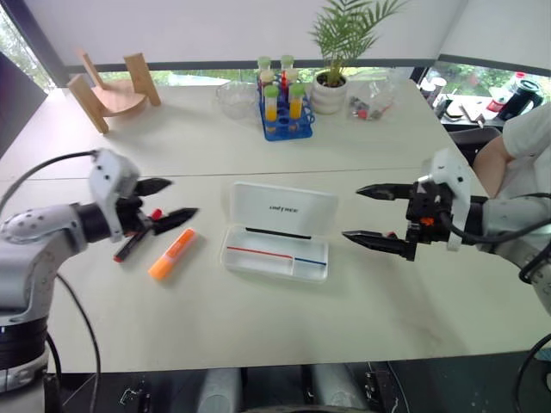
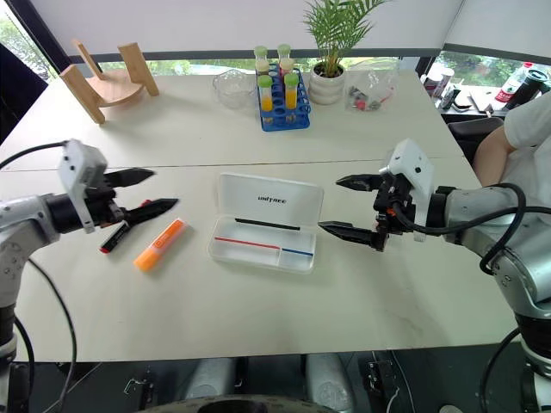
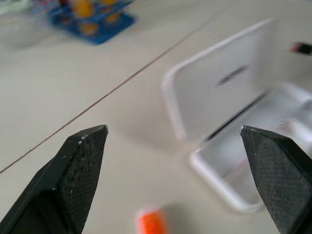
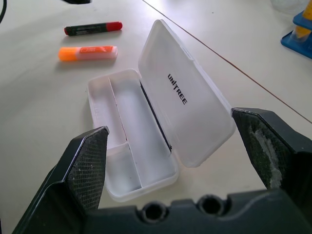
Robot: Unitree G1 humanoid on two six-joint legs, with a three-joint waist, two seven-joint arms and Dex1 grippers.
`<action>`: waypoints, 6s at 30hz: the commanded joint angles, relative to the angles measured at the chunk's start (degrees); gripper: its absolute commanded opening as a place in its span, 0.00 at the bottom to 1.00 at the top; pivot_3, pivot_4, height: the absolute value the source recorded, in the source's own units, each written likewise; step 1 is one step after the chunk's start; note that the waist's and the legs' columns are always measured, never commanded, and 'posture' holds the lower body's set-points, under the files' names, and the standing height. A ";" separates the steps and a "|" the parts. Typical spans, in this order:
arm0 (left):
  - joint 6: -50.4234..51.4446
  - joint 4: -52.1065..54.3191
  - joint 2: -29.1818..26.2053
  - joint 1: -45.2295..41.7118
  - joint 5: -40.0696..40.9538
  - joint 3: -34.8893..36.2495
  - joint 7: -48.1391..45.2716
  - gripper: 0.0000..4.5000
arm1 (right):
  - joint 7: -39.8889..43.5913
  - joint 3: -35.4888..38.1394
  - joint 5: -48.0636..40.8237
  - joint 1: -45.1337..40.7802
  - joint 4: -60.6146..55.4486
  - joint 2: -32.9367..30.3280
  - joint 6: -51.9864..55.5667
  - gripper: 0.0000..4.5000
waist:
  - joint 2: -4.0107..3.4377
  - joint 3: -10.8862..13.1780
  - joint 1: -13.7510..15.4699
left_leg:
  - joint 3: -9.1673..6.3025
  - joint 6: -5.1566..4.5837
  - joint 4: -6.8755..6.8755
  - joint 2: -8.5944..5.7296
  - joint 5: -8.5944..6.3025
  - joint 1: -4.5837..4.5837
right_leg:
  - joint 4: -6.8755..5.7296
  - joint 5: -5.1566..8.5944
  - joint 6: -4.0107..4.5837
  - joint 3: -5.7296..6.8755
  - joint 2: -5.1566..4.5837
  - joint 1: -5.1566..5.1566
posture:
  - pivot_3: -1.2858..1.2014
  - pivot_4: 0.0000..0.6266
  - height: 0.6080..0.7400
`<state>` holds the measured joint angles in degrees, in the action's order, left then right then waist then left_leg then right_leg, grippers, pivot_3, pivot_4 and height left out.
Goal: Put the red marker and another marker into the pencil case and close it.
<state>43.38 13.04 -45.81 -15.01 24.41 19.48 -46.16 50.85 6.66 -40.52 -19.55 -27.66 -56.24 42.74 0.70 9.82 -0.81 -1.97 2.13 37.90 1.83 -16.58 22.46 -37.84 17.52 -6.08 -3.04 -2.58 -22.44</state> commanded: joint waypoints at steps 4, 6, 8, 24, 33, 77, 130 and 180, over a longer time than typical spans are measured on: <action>-3.42 -8.69 3.15 4.26 -7.33 0.75 11.85 0.99 | 1.08 -0.27 1.29 -3.27 0.20 0.51 -1.58 1.00 | 0.05 0.03 0.20 | 0.02 0.01 0.00 -0.01 0.00 0.04 | 0.00 0.00 0.00 0.00 -0.07 -0.01 | 0.52 0.24 1.00; -5.32 -11.11 3.99 5.90 -8.37 -0.04 12.21 0.99 | 1.05 -0.08 1.20 -3.61 0.03 0.51 -1.27 1.00 | 0.05 0.03 0.22 | 0.03 0.01 0.00 -0.02 0.00 0.04 | 0.00 0.00 0.00 0.00 -0.11 -0.02 | 0.52 0.24 1.00; -6.95 -12.98 4.49 6.72 -8.60 -0.74 11.71 0.99 | 0.95 0.04 1.24 -3.74 -0.14 0.48 -1.10 1.00 | 0.05 0.03 0.17 | 0.03 0.02 0.00 -0.01 0.00 0.06 | 0.00 0.00 0.00 0.00 -0.10 -0.04 | 0.52 0.24 1.00; -15.02 -16.11 1.27 -4.46 -0.22 -5.43 -8.52 0.06 | -0.61 1.99 0.89 -3.93 -1.25 -0.61 0.76 1.00 | 0.08 0.05 0.82 | 0.00 0.10 0.00 -0.02 0.05 0.00 | -0.20 -0.01 0.03 0.05 -0.09 -0.05 | 0.52 0.24 1.00; -21.92 -19.13 2.96 -25.87 -3.32 -26.15 -32.18 0.06 | -1.26 2.76 1.70 -4.56 -0.77 -0.87 0.65 1.00 | -0.02 0.08 0.68 | 0.12 0.12 0.00 -0.08 0.06 0.08 | -0.05 0.00 0.01 -0.02 -0.06 -0.10 | 0.52 0.24 1.00; -3.03 -10.69 -8.31 -5.17 -5.95 -14.70 -22.94 0.99 | 12.31 12.55 -9.14 7.02 -3.59 -6.86 4.24 1.00 | -0.10 0.23 0.06 | 0.07 0.08 0.06 -0.01 0.04 -0.04 | -0.16 0.01 0.01 -0.05 -0.02 -0.01 | 0.52 0.24 1.00; -32.94 -25.32 13.49 -29.85 -20.45 -45.93 -39.45 0.61 | 6.59 17.73 -9.17 11.49 -8.13 -8.60 5.10 1.00 | -0.14 0.31 0.18 | 0.05 0.06 0.11 -0.03 0.04 0.07 | -0.13 0.00 0.00 -0.06 0.04 -0.05 | 0.52 0.24 1.00; -3.24 11.36 -6.36 1.32 15.99 -3.26 -16.72 1.00 | -19.39 -0.34 15.04 8.97 6.09 10.09 8.38 0.01 | -0.15 0.32 -0.03 | 0.08 0.09 0.09 -0.02 0.05 -0.02 | -0.16 0.01 0.02 -0.09 0.00 -0.01 | 0.52 0.24 1.00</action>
<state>41.08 22.70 -51.30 -13.65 39.53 14.34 -63.26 28.85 6.06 -24.97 -9.41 -17.70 -44.57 53.68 0.56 10.14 -0.84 -1.89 2.22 37.98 1.81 -16.53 22.44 -38.01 17.53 -6.06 -3.13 -2.58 -22.47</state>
